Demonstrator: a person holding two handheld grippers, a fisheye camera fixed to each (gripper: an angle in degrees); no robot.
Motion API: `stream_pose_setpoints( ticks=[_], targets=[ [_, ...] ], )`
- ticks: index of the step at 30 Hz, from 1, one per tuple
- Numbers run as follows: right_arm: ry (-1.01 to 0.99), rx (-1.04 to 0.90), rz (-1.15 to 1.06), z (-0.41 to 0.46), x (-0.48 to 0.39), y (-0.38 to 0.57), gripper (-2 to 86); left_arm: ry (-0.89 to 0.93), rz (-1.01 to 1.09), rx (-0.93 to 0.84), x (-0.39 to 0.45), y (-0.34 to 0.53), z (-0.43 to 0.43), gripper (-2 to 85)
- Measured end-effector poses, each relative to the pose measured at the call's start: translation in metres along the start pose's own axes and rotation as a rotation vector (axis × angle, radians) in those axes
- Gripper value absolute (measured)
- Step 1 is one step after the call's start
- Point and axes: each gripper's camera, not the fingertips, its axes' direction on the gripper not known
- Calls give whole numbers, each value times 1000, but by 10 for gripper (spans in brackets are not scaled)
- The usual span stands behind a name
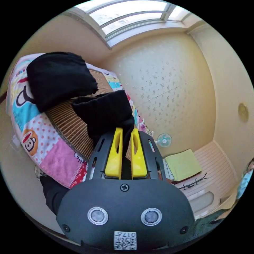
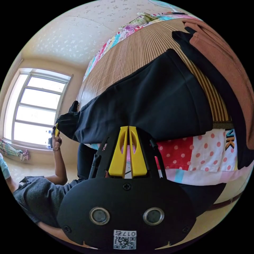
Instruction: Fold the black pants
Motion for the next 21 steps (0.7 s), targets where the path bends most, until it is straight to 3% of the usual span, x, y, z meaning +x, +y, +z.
stream_pose_setpoints(
  ticks=[2,6,10,13,16,18,21],
  targets=[
    [-7,29,8,-2,9,2,7,18,174,-27,68,50,35,52],
    [-7,47,14,-4,19,3,12,129,277,-203,110,157,107,56],
    [-14,53,71,-8,30,6,32,-52,481,-750,105,287,213,67],
    [47,94,73,-19,24,13,67,-43,587,-671,111,311,199,70],
    [150,111,28,-22,5,16,118,-93,597,-748,120,307,192,81],
    [196,132,-25,-23,-11,18,142,-32,609,-795,122,303,184,87],
    [155,215,-148,-25,-36,18,156,133,582,-726,116,289,152,66]
  ],
)
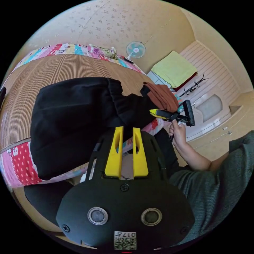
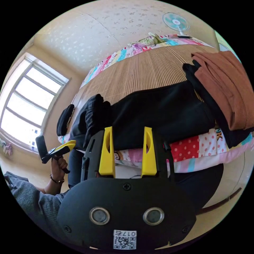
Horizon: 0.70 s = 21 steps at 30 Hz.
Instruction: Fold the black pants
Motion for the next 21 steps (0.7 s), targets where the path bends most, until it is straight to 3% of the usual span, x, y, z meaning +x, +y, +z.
stream_pose_setpoints(
  ticks=[3,6,9,12,16,19,21],
  targets=[
    [-240,-67,-69,30,-6,-15,165,-27,-85,97,-21,14,-30,66],
    [-476,-324,-47,99,-6,-31,164,-38,-199,117,-57,29,-43,66],
    [-480,-436,-61,126,-13,-43,121,-55,-343,142,-94,43,-61,85],
    [-530,-393,-167,94,-26,-56,101,-70,-440,253,-123,58,-91,117],
    [-479,-391,-97,63,-2,-52,88,-21,-547,451,-164,87,-123,156],
    [-293,-447,-8,73,43,-39,77,-52,-630,391,-192,94,-109,181],
    [-388,-409,42,63,60,-36,64,60,-668,289,-212,93,-84,207]
  ],
)
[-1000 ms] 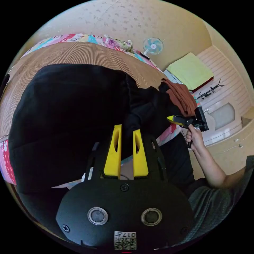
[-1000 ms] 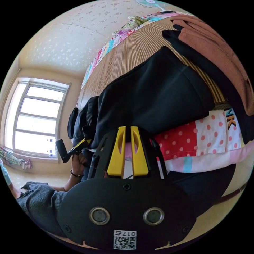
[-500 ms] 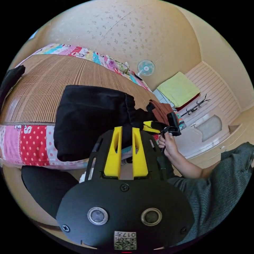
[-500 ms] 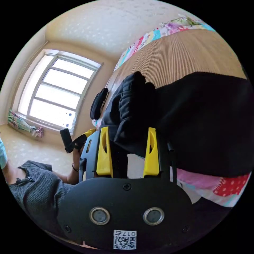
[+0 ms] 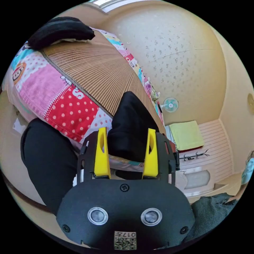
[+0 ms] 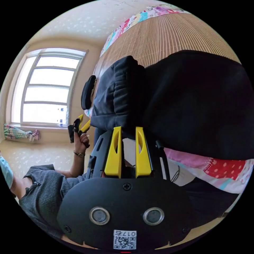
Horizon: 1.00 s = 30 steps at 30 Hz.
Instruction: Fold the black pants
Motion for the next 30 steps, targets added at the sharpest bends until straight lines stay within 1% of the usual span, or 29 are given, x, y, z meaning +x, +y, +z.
stream_pose_setpoints(
  ticks=[1,3,5,6,8,9,10,11,12,14,15,17,18,19,22,23,24,25,27,29,30],
  targets=[
    [-11,61,-13,-13,-3,6,49,1,-29,-41,-9,-1,12,219],
    [51,171,-62,-33,-20,15,27,9,-73,-71,-22,-1,25,211],
    [179,295,-152,-49,-51,20,15,44,-152,-42,-45,3,29,167],
    [208,320,-181,-50,-58,20,13,78,-162,-45,-50,3,30,153],
    [326,362,-241,-44,-78,9,9,242,-222,-91,-63,7,30,102],
    [360,357,-239,-39,-79,3,9,275,-212,-93,-60,7,27,97],
    [424,325,-208,-27,-75,-12,8,325,-157,-102,-47,7,21,87],
    [446,256,-161,-11,-66,-30,7,351,-91,-118,-29,7,14,83],
    [437,216,-153,-2,-61,-39,7,357,-58,-121,-19,7,10,81],
    [412,70,-139,44,-53,-64,6,343,93,-94,24,10,-8,79],
    [409,47,-140,54,-56,-68,6,329,126,-77,35,12,-14,79],
    [408,25,-193,87,-79,-73,6,215,300,-4,88,24,-30,78],
    [404,17,-216,94,-87,-74,6,181,350,13,102,27,-33,78],
    [384,-8,-259,107,-101,-78,6,122,445,32,130,35,-34,78],
    [268,-75,-313,122,-122,-91,7,12,644,26,192,55,-14,79],
    [216,-80,-299,117,-122,-95,6,-14,716,23,212,65,2,79],
    [191,-71,-287,111,-120,-96,6,-20,744,15,221,70,12,80],
    [141,-48,-258,96,-112,-95,6,-14,790,-20,234,79,34,82],
    [112,-24,-194,69,-91,-87,6,2,863,-110,247,94,76,86],
    [116,30,-117,22,-53,-60,7,-10,953,-336,250,118,140,88],
    [124,44,-94,10,-43,-50,7,-1,961,-397,247,123,153,88]
  ],
)
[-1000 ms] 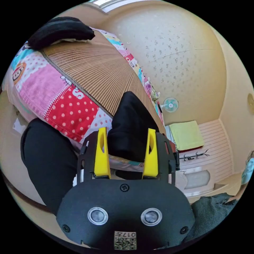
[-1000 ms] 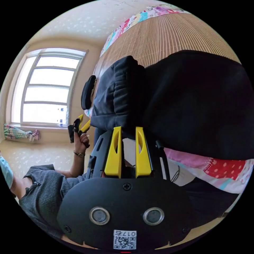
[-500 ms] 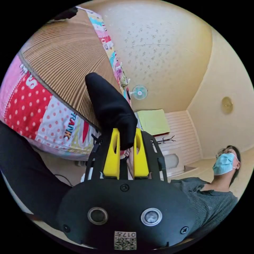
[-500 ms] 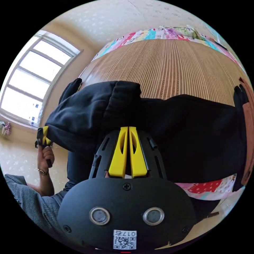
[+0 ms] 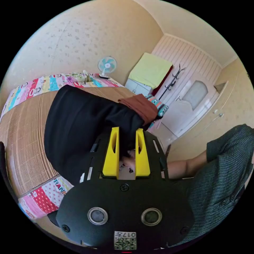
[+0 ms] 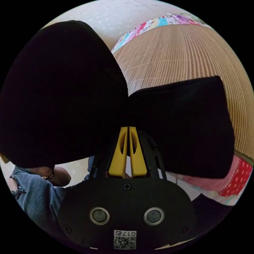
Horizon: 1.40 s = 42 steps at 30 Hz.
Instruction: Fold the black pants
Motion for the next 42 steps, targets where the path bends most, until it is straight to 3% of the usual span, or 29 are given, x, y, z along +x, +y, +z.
stream_pose_setpoints(
  ticks=[2,6,12,14,15,17,20,23,26,29,32,36,38,42],
  targets=[
    [25,24,117,-41,45,44,7,114,-38,-85,-11,15,43,78],
    [-73,41,308,-77,99,115,10,126,-224,-72,-59,51,65,80],
    [-614,309,285,-79,114,163,52,-123,-515,55,-145,101,34,130],
    [-679,319,280,-60,107,137,149,-218,-579,59,-171,117,35,149],
    [-676,294,267,-55,103,126,152,-202,-597,32,-179,120,41,147],
    [-543,182,220,-46,84,77,121,21,-687,7,-202,139,68,119],
    [-263,64,120,-53,54,19,55,18,-729,76,-193,155,76,101],
    [-117,197,74,-73,38,-7,66,42,-690,21,-172,156,94,98],
    [-148,438,124,-101,43,-1,103,209,-538,-125,-147,154,128,50],
    [-196,499,102,-110,41,16,101,76,-485,-20,-124,167,115,62],
    [-174,457,49,-96,27,44,80,-122,-476,112,-123,176,84,113],
    [-58,294,33,-50,3,75,80,-156,-426,200,-137,177,71,123],
    [-66,168,5,-16,-5,86,54,-76,-356,131,-148,168,92,108],
    [-26,136,34,-16,-2,94,38,46,-217,-51,-166,164,116,61]
  ],
)
